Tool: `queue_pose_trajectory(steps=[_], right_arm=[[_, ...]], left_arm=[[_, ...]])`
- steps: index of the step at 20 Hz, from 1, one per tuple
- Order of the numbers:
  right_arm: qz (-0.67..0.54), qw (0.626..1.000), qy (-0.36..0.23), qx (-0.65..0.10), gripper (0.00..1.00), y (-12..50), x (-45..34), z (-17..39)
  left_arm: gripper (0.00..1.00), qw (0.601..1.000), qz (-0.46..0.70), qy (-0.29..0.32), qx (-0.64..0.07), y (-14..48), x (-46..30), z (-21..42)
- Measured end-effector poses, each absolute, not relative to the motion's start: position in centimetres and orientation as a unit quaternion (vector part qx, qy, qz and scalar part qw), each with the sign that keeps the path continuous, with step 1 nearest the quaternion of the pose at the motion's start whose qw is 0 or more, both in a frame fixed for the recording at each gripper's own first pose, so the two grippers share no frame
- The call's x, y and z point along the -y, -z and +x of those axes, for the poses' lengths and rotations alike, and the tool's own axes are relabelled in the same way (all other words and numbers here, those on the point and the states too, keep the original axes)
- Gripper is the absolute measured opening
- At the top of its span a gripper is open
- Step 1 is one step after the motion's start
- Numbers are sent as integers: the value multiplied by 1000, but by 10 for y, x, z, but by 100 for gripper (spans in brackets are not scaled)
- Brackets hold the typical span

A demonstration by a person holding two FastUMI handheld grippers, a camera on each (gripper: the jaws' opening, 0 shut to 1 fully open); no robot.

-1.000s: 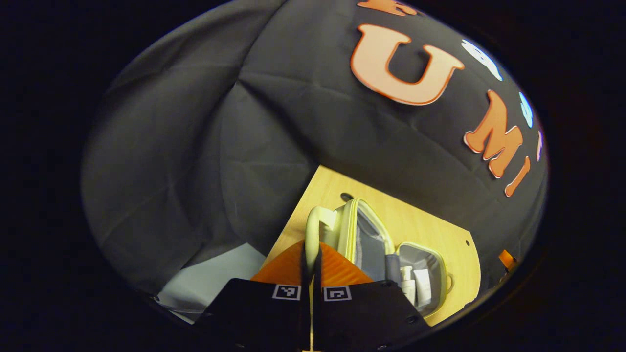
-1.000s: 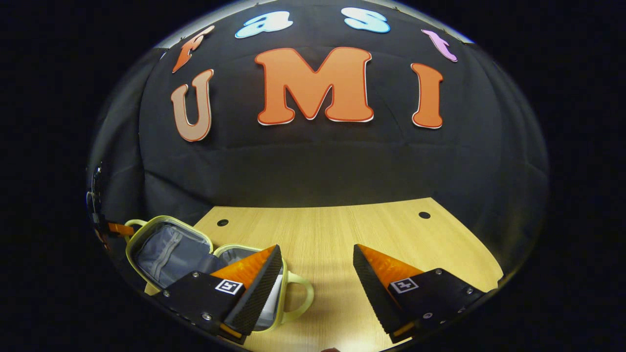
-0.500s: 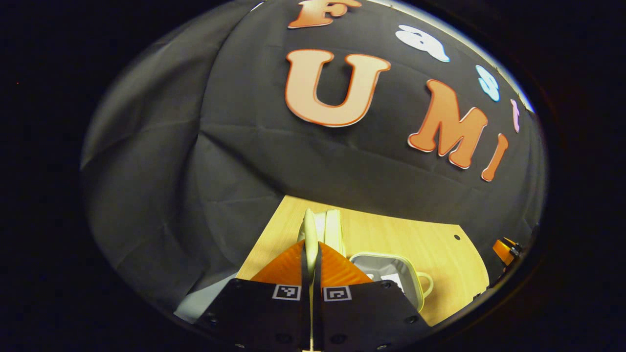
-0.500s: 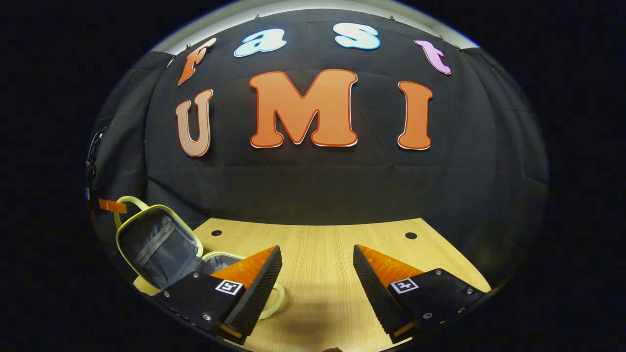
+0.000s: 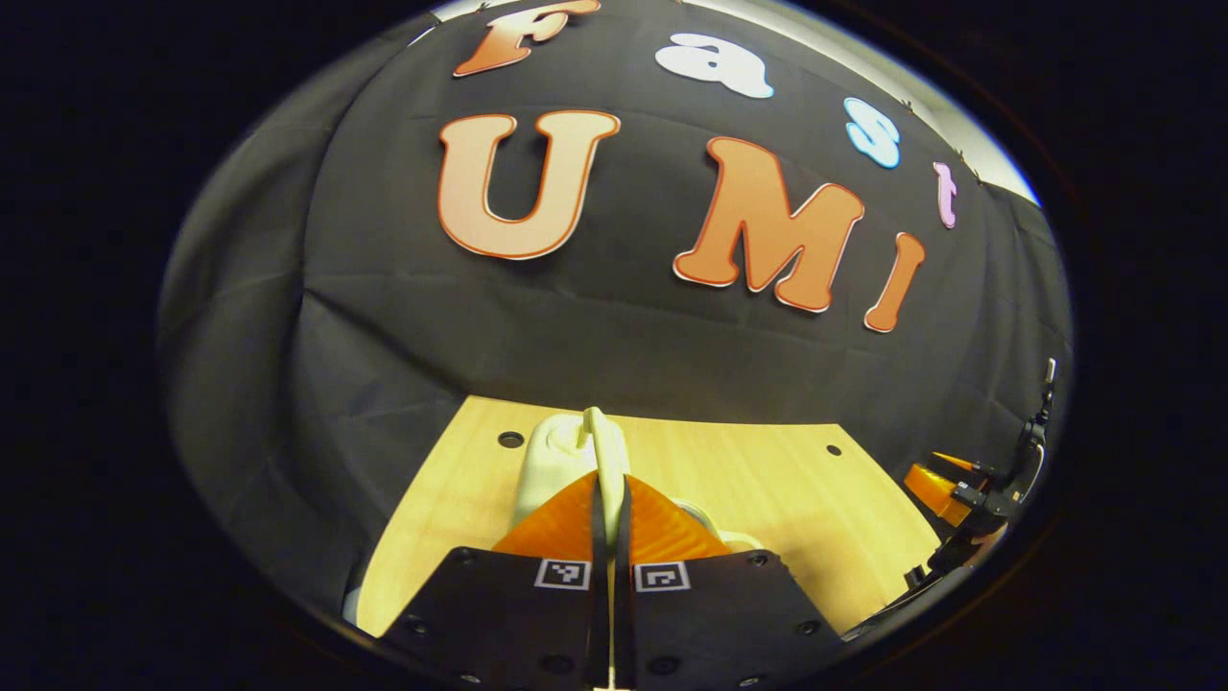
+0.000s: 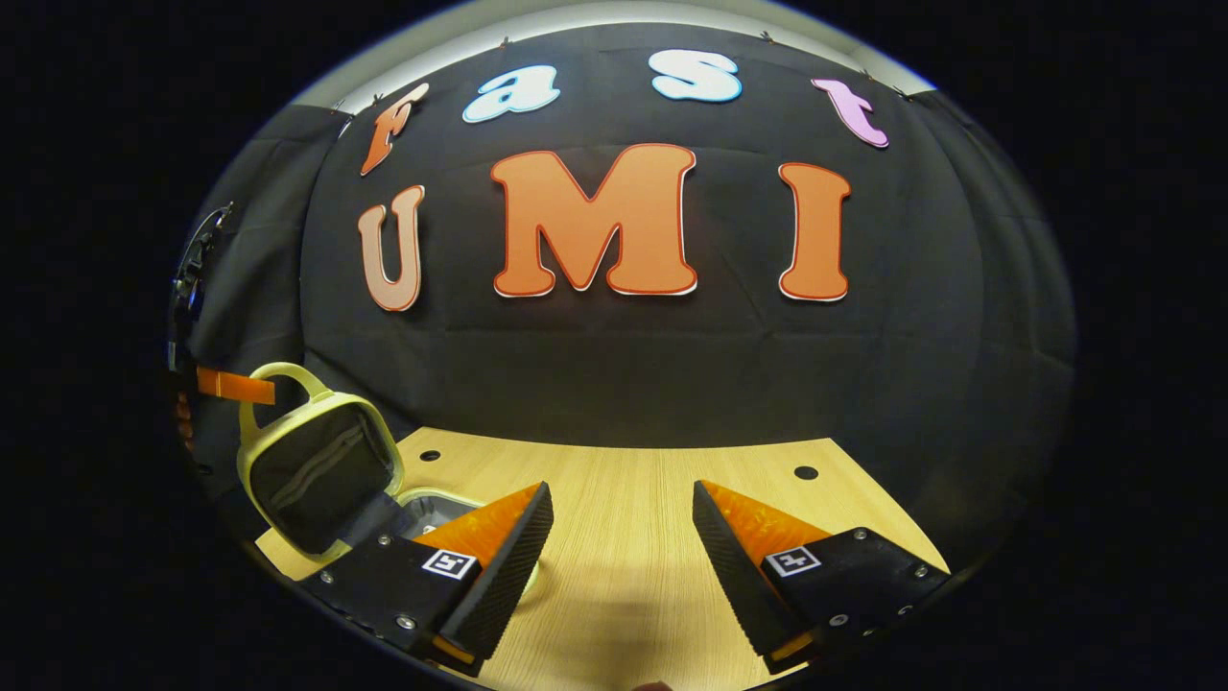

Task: First open the suitcase, pack the skin care products into it, and then close the suitcase.

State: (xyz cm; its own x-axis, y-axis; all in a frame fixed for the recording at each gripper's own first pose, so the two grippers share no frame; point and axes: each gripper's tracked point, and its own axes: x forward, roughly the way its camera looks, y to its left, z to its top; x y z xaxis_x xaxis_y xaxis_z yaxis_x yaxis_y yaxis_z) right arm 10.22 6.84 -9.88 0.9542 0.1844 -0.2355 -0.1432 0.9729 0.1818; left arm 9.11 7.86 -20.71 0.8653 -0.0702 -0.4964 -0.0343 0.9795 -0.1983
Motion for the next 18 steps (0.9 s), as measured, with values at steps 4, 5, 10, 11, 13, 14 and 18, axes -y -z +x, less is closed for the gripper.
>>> queue_pose_trajectory(steps=[4,5,10,11,13,14,18], right_arm=[[81,984,-85,-132,94,107,-55,97],[82,984,-84,-133,94,108,-52,96],[83,984,-82,-138,94,114,-37,94],[84,983,-85,-142,94,117,-35,93],[86,982,-83,-146,94,122,-29,92],[88,982,-83,-147,94,122,-28,92],[83,982,-85,-146,94,125,-24,93]], left_arm=[[2,954,-106,62,-274,220,-12,95],[2,951,-106,72,-280,225,3,98],[2,933,-109,126,-319,262,69,98],[3,928,-111,137,-327,272,84,96],[2,919,-113,159,-344,292,111,93],[3,912,-111,167,-358,302,122,88],[3,902,-94,162,-389,332,144,89]])
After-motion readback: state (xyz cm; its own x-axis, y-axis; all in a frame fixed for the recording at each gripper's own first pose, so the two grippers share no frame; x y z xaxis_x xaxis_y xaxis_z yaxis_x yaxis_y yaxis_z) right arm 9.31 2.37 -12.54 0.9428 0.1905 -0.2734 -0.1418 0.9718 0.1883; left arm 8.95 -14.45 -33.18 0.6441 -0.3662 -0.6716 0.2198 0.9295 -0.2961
